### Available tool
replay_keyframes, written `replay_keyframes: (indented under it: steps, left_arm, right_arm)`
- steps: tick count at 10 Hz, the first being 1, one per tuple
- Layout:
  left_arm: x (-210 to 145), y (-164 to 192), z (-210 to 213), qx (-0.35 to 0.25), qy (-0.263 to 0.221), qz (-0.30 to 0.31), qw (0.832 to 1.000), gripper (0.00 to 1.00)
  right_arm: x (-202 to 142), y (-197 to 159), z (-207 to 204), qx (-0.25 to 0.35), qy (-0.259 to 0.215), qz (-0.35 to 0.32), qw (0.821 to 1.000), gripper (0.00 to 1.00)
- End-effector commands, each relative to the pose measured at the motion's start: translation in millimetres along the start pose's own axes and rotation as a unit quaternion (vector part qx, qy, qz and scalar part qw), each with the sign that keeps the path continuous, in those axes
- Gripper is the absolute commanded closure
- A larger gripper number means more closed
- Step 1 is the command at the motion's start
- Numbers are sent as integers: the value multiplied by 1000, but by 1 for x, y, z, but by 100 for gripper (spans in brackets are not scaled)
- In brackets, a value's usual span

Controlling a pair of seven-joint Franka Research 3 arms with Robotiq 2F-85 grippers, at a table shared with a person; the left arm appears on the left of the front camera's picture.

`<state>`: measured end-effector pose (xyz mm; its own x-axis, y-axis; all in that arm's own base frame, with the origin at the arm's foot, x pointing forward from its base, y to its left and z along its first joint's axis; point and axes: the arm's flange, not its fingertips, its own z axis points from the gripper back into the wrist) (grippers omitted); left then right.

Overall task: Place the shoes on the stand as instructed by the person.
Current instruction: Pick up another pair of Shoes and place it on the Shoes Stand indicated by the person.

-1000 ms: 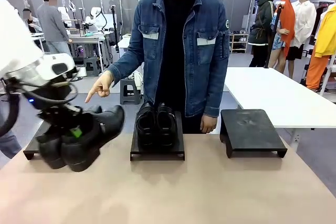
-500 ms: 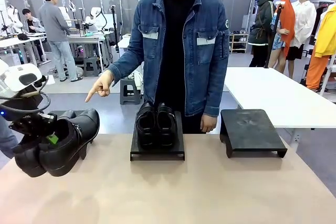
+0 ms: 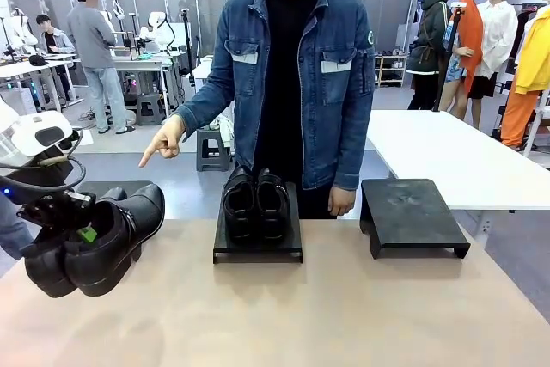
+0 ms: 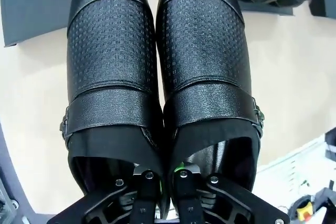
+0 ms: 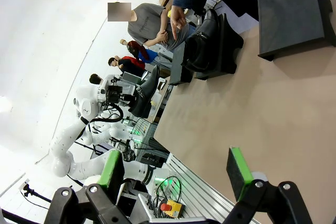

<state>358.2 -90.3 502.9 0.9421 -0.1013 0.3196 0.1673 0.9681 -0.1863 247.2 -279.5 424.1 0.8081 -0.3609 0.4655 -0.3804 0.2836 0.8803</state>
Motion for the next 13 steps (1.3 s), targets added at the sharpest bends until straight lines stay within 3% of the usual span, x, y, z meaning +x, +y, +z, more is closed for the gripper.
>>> replay_keyframes:
  steps: [1,3,7,13]
  left_arm:
    - [4,0,6,61,-67,-42,995,92]
    - [20,37,11,112,-92,-40,989,92]
    - [79,89,-8,128,-126,-47,983,92]
    - [144,122,-65,123,-128,-60,982,92]
  right_arm:
    - [-1,1,1,3,-2,3,1000,0]
    - [-1,1,1,3,-2,3,1000,0]
    - [-1,1,1,3,-2,3,1000,0]
    - [-1,1,1,3,-2,3,1000,0]
